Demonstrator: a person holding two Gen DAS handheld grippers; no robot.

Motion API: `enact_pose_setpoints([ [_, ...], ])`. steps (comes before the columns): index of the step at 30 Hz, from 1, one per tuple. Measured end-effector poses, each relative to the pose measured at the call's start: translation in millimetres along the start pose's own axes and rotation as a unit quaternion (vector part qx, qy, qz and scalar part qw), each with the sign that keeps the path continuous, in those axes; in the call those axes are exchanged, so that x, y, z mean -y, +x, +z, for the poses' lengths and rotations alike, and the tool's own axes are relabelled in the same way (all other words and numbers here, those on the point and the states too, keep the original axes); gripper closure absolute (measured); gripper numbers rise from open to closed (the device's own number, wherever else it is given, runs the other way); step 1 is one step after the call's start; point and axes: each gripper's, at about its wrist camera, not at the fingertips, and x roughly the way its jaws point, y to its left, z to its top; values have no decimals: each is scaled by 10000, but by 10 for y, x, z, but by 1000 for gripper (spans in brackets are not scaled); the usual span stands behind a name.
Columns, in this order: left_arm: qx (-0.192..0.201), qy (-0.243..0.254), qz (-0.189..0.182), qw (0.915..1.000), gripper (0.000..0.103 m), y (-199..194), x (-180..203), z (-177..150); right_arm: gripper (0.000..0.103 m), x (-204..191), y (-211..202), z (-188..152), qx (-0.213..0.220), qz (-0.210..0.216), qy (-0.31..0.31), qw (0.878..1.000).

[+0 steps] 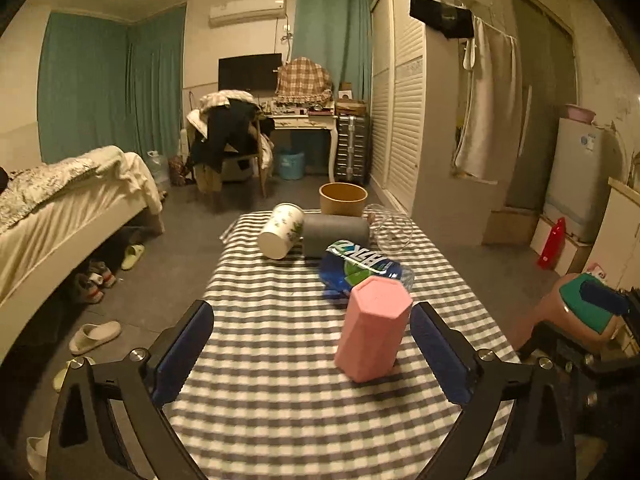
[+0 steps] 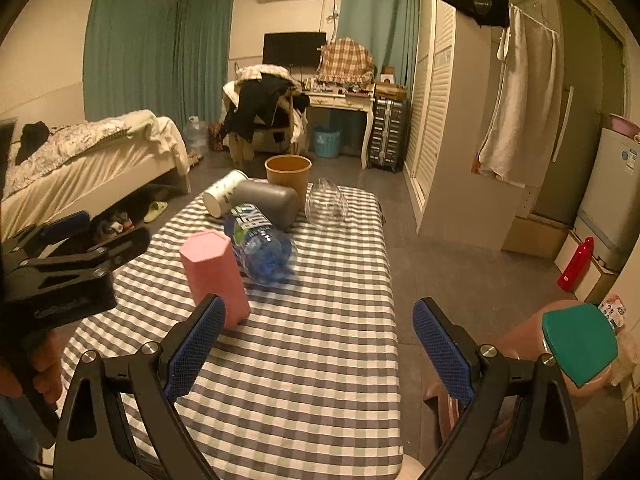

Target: Flip cup upside down

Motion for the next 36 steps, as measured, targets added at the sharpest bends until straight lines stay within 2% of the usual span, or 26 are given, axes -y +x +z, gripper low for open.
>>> enact_pose_setpoints([
  [2,10,8,81,10000,0,-60,-17,-37,5,-4,-37,-14,56,-38,50,10000],
  [3,25,3,132,9999,0,-98,-33,-61,0,-6,-62,-26,103,-57,96,9999],
  [19,-113,-33,166,9998,0,-144,-71,-196,0,97,-71,-123,57,-136,441,9989],
  [36,-136,-110,220,9996,0,-122,-121,-202,0,46,-59,-99,42,-98,356,9993],
])
